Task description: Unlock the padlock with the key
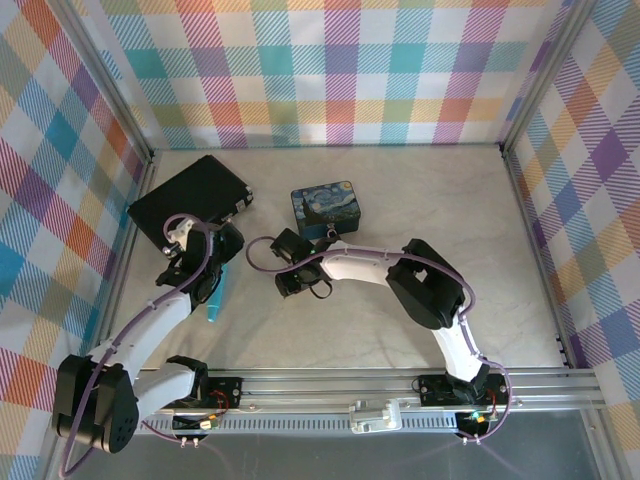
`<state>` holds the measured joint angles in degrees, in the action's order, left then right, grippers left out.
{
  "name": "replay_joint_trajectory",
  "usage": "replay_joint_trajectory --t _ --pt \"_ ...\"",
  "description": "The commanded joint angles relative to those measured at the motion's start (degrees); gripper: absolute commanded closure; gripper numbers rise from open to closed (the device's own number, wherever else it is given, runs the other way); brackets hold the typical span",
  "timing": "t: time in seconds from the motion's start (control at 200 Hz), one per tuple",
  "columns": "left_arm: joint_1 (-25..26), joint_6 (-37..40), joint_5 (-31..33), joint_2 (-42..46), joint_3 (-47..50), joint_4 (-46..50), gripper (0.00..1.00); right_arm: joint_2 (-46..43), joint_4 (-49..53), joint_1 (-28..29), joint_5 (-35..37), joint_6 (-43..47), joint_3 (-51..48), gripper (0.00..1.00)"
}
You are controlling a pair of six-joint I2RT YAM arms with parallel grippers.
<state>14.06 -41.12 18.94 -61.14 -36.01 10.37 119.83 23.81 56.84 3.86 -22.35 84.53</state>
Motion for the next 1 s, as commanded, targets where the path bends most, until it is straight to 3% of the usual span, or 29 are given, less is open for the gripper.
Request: replay_joint_trajectory --t 0.0,0.18,0.38,0.505,0.835,0.995 --pt "-0.77 0.82 -0.76 1.47 0.46 1.14 0.0 1.76 -0.68 0.75 -0.34 -1.89 2.9 0.54" --pt "-0.88 0.89 -1.26 1.67 0.33 1.12 0.01 3.89 0.77 0.82 1.08 -2.54 4.46 0.54" --pt "-0.88 0.94 -1.28 2.15 0.33 1.41 0.0 4.08 0.0 1.04 0.05 -3.88 4.79 0.4" --pt "-0.84 0.84 -1.21 2.3 0.24 1.66 0.0 6.1 1.95 1.18 2.18 -6.1 6.35 0.4" --pt "-0.93 0.74 -1.37 5.19 0.5 2.93 0.0 6.08 4.37 1.22 7.68 -8.94 4.94 0.77" --pt "-0.84 -0.3 -6.95 5.29 1.43 0.58 0.0 1.84 3.2 -0.05 7.26 -6.39 -0.43 0.98"
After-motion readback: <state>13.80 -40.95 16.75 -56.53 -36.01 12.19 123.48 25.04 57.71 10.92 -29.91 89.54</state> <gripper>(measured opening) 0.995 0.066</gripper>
